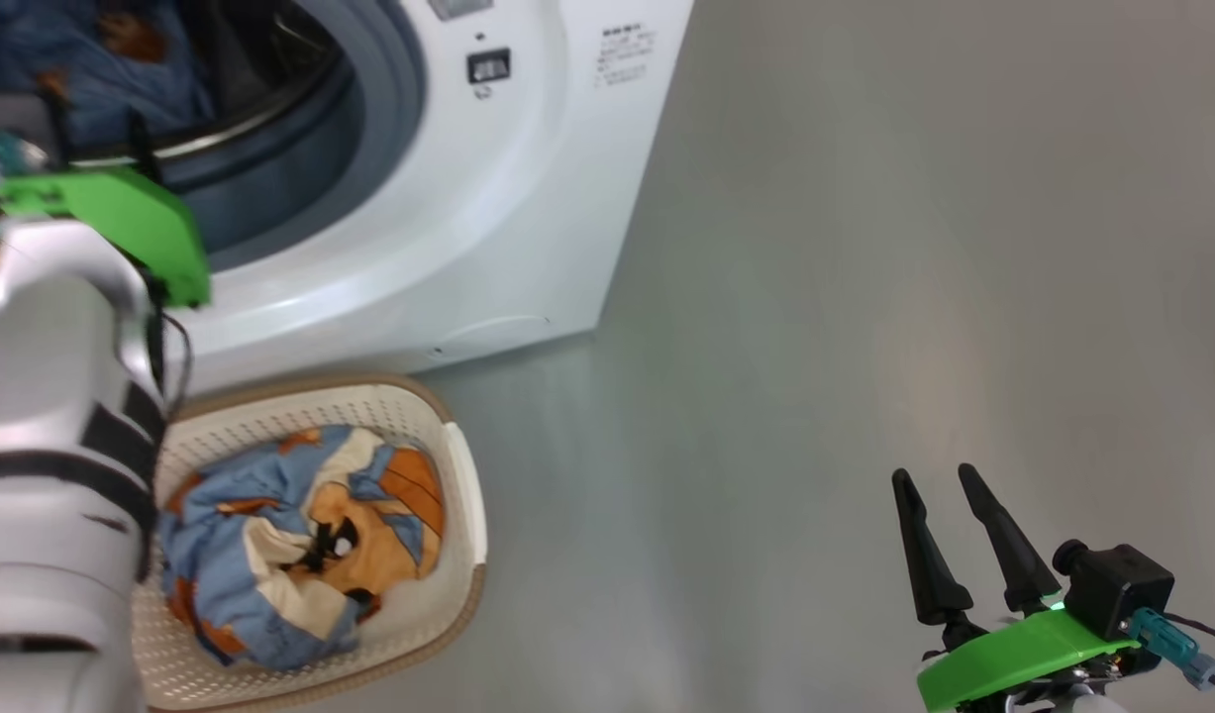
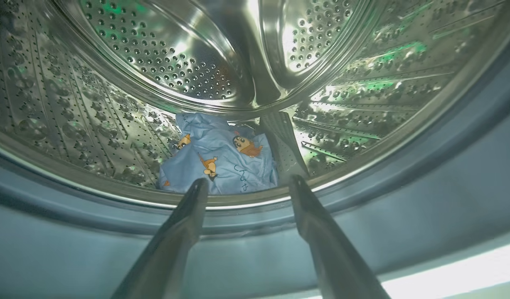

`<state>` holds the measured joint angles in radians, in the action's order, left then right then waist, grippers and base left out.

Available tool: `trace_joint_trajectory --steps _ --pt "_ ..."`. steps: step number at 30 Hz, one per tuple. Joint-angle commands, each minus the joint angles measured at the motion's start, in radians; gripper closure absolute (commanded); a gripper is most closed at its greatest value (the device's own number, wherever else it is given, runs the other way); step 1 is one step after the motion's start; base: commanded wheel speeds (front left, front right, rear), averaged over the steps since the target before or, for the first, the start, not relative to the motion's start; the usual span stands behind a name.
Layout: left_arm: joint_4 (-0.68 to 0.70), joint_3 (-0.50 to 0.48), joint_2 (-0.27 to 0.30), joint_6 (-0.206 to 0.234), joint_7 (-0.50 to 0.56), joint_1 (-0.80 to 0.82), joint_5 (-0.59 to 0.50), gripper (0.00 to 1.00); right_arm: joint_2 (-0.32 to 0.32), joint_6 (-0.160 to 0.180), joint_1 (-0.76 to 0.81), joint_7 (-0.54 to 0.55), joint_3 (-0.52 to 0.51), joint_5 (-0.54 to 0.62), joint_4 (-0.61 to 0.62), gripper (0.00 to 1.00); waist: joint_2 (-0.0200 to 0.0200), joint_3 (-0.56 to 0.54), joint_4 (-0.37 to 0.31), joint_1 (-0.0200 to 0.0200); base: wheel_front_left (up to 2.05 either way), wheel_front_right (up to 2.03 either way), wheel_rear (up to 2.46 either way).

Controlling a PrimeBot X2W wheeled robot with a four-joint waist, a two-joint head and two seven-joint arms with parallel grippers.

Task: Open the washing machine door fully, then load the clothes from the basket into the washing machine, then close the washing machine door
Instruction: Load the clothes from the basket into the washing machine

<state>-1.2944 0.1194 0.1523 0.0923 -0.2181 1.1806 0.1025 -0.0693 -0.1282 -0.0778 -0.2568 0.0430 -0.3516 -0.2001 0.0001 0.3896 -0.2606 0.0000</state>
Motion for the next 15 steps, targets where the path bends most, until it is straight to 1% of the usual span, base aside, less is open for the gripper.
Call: trace_joint_trajectory --steps 1,8,9,15 --pt "0.017 -0.006 0.019 -0.013 -0.019 -0.031 0.013 0.0 -0.015 -0.003 0.023 -0.005 0.012 0.012 0.017 0.0 -0.0001 -0.075 0.059 0.0 0.0 0.0 0.0" --pt "0.054 -0.006 -0.03 -0.031 -0.04 -0.128 0.039 0.0 -0.017 -0.003 0.039 -0.005 -0.013 0.032 0.03 0.0 -0.0001 -0.127 0.109 0.0 0.0 0.0 0.0" --pt "0.054 -0.006 -0.03 -0.031 -0.04 -0.128 0.039 0.0 -0.017 -0.003 0.039 -0.005 -0.013 0.032 0.03 0.0 -0.0001 -0.127 0.109 0.0 0.0 0.0 0.0" --pt "0.145 0.001 -0.059 -0.041 -0.043 -0.218 0.051 0.0 -0.028 -0.003 0.037 -0.005 -0.03 0.044 0.044 0.0 -0.0001 -0.143 0.153 0.0 0.0 0.0 0.0"
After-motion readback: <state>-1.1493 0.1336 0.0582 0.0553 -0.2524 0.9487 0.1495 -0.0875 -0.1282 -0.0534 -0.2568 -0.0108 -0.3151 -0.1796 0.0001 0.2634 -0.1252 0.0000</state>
